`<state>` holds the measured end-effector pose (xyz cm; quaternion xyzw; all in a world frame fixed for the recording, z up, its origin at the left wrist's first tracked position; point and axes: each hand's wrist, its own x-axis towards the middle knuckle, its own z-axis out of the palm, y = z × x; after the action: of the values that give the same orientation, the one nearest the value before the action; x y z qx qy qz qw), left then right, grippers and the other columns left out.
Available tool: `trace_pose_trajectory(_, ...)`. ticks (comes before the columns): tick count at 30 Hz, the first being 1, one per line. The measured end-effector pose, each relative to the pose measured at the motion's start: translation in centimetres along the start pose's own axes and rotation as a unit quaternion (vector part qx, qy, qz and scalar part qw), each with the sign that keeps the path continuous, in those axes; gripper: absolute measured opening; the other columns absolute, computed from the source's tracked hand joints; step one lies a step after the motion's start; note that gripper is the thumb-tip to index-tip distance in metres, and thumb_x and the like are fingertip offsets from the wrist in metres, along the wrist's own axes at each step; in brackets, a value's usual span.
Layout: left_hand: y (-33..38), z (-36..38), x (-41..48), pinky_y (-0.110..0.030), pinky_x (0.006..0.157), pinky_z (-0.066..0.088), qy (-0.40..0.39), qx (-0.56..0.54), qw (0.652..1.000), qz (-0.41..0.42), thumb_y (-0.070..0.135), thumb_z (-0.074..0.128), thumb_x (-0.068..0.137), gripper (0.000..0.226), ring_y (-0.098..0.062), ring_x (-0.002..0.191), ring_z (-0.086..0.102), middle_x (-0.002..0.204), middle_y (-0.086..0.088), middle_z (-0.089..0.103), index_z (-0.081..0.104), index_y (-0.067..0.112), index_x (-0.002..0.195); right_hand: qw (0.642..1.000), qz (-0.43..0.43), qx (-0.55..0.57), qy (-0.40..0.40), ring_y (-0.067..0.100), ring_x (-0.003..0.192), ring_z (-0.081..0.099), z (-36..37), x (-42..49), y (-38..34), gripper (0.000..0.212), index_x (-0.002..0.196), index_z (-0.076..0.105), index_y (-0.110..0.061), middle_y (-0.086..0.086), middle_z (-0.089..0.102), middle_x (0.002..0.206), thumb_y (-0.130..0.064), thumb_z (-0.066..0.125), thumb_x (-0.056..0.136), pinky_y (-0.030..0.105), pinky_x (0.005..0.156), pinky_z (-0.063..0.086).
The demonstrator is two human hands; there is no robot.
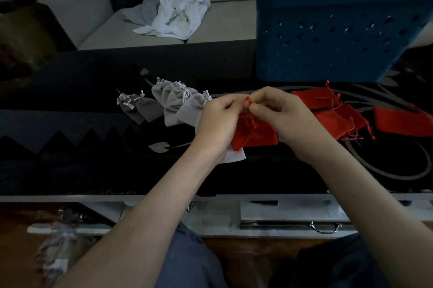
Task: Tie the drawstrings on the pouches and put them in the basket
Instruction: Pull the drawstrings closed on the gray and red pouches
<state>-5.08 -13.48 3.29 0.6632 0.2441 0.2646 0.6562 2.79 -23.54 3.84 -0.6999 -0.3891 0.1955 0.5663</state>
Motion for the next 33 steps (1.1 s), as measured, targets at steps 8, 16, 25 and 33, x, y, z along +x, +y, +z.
trace_pose_trajectory(8,0.2,-0.5,0.1,-0.018,0.062,0.047,0.034,0.003,0.999,0.028,0.012,0.053,0.096,0.007,-0.004,0.065,0.06,0.071,0.002,0.063,0.06,0.009,0.093,0.986,-0.09,-0.117,0.075,0.002,0.082,0.06,0.9,-0.2,-0.2,0.009,0.093,0.066,-0.016,-0.008,0.067,0.085,-0.012,0.058,0.092,0.022,0.078,0.047)
trace_pose_trajectory(16,0.9,-0.2,-0.5,-0.019,0.071,0.053,0.02,-0.024,0.998,0.053,0.011,0.055,0.095,0.013,-0.004,0.067,0.063,0.064,0.007,0.064,0.066,0.009,0.088,0.981,-0.125,-0.101,0.112,0.005,0.081,0.062,0.5,-0.3,-0.1,0.009,0.094,0.063,-0.012,-0.006,0.067,0.083,-0.007,0.056,0.091,0.024,0.076,0.05)
trace_pose_trajectory(25,0.8,-0.1,-0.7,-0.023,0.07,0.05,0.009,-0.037,0.999,0.038,0.005,0.052,0.095,0.017,-0.007,0.065,0.061,0.067,-0.001,0.061,0.067,0.005,0.087,0.973,-0.166,-0.108,0.119,-0.003,0.082,0.063,1.1,-0.5,0.0,0.015,0.096,0.059,-0.019,-0.011,0.067,0.08,-0.006,0.059,0.09,0.008,0.072,0.044)
trace_pose_trajectory(33,0.2,-0.3,-0.6,-0.029,0.08,0.051,-0.014,0.095,0.992,0.079,0.02,0.05,0.098,0.019,-0.009,0.081,0.063,0.079,0.002,0.067,0.068,0.013,0.092,0.966,-0.172,-0.136,0.134,-0.003,0.078,0.062,1.0,-0.2,0.6,0.021,0.104,0.049,-0.016,-0.013,0.066,0.075,-0.005,0.06,0.089,0.008,0.069,0.044)
